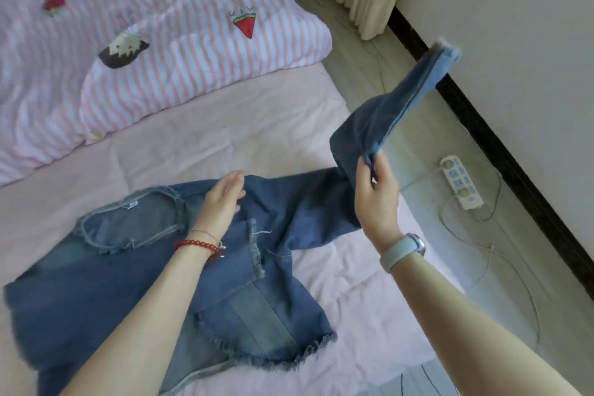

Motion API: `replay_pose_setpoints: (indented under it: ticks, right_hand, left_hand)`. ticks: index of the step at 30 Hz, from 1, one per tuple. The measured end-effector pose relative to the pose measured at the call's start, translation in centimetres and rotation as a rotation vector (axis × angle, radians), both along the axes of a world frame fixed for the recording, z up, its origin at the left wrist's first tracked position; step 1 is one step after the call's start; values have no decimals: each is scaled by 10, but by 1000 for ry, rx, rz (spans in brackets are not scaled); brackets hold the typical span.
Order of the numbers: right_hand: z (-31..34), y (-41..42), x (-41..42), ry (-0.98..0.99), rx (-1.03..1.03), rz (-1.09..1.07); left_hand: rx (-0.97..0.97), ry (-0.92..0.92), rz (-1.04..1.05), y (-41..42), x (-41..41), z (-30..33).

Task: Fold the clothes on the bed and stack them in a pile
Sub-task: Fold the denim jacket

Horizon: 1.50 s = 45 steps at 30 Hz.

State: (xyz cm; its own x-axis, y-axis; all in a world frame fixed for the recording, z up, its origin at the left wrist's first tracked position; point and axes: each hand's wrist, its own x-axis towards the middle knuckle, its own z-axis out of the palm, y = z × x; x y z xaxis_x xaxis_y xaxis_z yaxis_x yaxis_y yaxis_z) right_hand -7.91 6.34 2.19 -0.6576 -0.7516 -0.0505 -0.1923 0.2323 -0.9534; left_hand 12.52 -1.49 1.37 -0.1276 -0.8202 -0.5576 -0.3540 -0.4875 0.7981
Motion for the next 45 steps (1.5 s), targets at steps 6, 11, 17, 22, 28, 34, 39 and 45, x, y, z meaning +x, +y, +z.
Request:
replay_pose_setpoints:
  ticks: [6, 11, 17, 22, 28, 34, 39, 45]
  right_hand:
    - [18, 6, 159, 406, -80, 539]
    - [-18, 43, 271, 670, 273, 1338]
    - [-59, 76, 287, 776, 467, 1242]
    - [-66, 75, 256, 1054, 546, 1157]
    - [-60, 53, 235, 1167, 682, 1026]
    - [-54, 43, 228, 1223, 647, 952]
    - [-67, 43, 241, 1140, 734, 1134]
    - [-62, 35, 231, 1065, 656, 1005]
  left_hand:
    - [79, 510, 381, 4, 137, 73]
    - [184, 291, 611, 53, 260, 54]
    - [389, -9, 715, 113, 318, -23]
    - [331, -128, 677, 98, 289, -51]
    - [63, -447, 529, 87, 281, -39]
    - [-301, -648, 855, 106, 344, -13]
    - [-214, -748, 779, 120, 372, -28]
    - [-132, -758, 814, 110, 387, -41]
